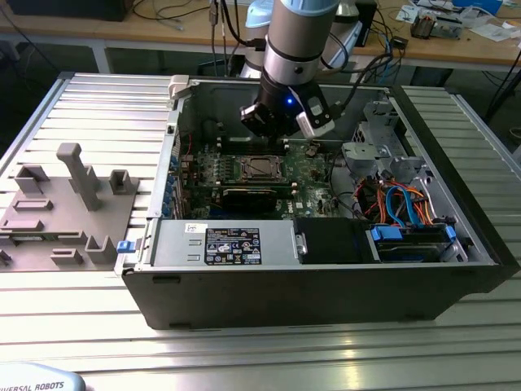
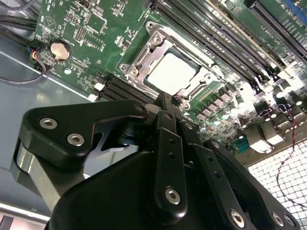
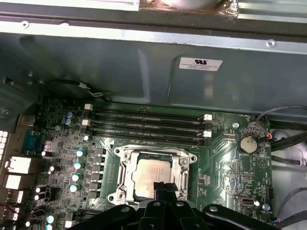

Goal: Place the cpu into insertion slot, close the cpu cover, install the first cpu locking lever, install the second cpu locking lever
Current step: 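Install the second cpu locking lever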

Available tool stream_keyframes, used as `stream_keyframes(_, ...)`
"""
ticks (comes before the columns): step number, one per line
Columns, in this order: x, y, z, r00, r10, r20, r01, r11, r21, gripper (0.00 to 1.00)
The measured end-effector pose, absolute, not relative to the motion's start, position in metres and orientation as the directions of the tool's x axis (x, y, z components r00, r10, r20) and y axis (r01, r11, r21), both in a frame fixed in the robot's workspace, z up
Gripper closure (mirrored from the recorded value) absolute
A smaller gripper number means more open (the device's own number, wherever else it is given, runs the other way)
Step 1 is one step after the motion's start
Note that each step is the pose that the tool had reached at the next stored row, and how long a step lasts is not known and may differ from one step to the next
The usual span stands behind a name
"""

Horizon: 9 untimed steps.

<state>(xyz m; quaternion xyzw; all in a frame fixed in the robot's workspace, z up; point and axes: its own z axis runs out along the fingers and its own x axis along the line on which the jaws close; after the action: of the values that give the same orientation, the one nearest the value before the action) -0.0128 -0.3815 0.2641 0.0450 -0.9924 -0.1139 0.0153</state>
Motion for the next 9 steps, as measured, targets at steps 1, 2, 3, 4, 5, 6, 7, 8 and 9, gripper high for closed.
stream_keyframes(1,-0.014,-0.383,0.264,-0.995,-0.093,0.02,-0.086,0.97,0.228,0.89)
stream_keyframes(2,-0.016,-0.385,0.263,-0.995,-0.093,0.02,-0.086,0.969,0.23,0.89)
stream_keyframes(3,-0.016,-0.387,0.263,-0.995,-0.093,0.02,-0.086,0.969,0.231,0.89)
stream_keyframes(4,-0.016,-0.388,0.263,-0.995,-0.093,0.02,-0.086,0.969,0.232,0.89)
stream_keyframes(5,-0.016,-0.39,0.262,-0.995,-0.093,0.02,-0.086,0.969,0.233,0.89)
stream_keyframes(6,-0.016,-0.392,0.261,-0.995,-0.093,0.02,-0.086,0.969,0.234,0.89)
stream_keyframes(7,-0.016,-0.394,0.26,-0.995,-0.093,0.02,-0.086,0.969,0.234,0.89)
stream_keyframes(8,-0.016,-0.395,0.259,-0.995,-0.093,0.019,-0.086,0.968,0.234,0.89)
stream_keyframes(9,-0.016,-0.396,0.259,-0.995,-0.093,0.02,-0.086,0.969,0.234,0.89)
